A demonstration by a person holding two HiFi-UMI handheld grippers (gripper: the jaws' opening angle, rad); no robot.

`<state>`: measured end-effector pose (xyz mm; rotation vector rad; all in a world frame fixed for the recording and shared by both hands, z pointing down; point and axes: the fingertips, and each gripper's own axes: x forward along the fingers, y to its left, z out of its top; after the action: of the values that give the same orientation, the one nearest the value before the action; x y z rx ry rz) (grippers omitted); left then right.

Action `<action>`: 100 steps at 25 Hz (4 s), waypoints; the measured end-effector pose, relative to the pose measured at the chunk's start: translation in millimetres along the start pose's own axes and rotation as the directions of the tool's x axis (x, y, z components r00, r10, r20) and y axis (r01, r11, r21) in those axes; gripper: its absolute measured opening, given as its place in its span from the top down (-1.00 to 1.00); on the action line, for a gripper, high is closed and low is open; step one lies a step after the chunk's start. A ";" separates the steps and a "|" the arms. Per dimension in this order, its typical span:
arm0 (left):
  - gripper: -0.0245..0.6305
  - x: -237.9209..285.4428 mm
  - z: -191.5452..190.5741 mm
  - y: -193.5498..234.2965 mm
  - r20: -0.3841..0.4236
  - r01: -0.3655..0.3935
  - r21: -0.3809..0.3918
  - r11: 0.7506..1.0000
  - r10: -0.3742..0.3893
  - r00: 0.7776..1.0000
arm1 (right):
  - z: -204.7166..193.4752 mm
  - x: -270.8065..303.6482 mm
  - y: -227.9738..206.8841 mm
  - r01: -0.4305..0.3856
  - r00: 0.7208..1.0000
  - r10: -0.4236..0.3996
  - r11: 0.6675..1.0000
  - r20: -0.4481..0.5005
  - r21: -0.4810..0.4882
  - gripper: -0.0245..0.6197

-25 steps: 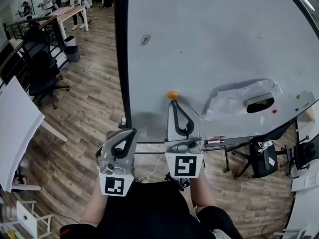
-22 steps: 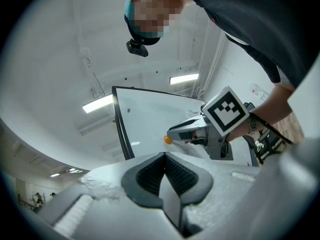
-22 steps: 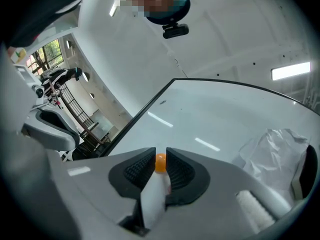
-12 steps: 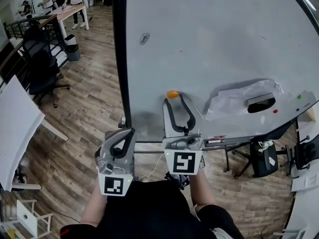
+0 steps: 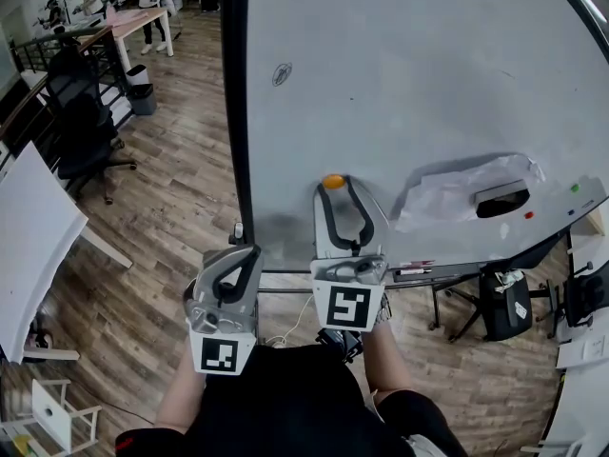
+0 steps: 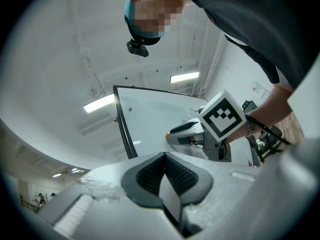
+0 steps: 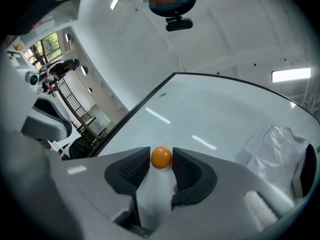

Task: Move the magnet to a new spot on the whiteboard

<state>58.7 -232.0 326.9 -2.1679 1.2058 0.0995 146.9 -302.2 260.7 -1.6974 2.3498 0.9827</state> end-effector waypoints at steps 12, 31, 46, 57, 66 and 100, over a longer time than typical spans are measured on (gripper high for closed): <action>0.92 -3.1 -2.5 3.3 -0.004 -0.003 0.000 1.000 0.003 1.000 | -1.2 0.3 0.8 0.011 1.000 -0.011 1.000 -0.011 -0.009 0.53; 0.92 -16.8 0.8 12.6 0.003 -0.008 -0.006 1.000 0.008 1.000 | 8.6 -3.5 2.1 0.028 0.999 -0.028 1.000 -0.019 -0.006 0.54; 0.92 -31.0 12.6 8.3 0.028 0.027 -0.016 1.000 -0.026 0.999 | 30.0 -24.1 14.8 0.019 1.000 -0.020 0.999 -0.016 -0.027 0.54; 0.92 -45.6 21.9 3.5 0.051 0.074 -0.030 0.997 -0.073 0.996 | 46.8 -43.0 23.7 0.039 0.999 -0.040 0.999 -0.027 -0.033 0.54; 0.92 -57.3 29.1 -0.2 0.083 0.136 -0.049 0.990 -0.132 0.988 | 59.5 -62.0 28.7 0.085 0.995 -0.087 0.996 -0.048 -0.040 0.54; 0.92 -126.3 35.7 22.1 0.130 0.231 -0.097 0.968 -0.218 0.967 | 99.1 -119.1 116.6 0.119 0.986 -0.121 0.993 -0.114 -0.024 0.54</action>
<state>-22.8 -127.0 333.3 -2.3455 0.9002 0.2000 61.3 -129.8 284.2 -1.9258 2.2802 0.9101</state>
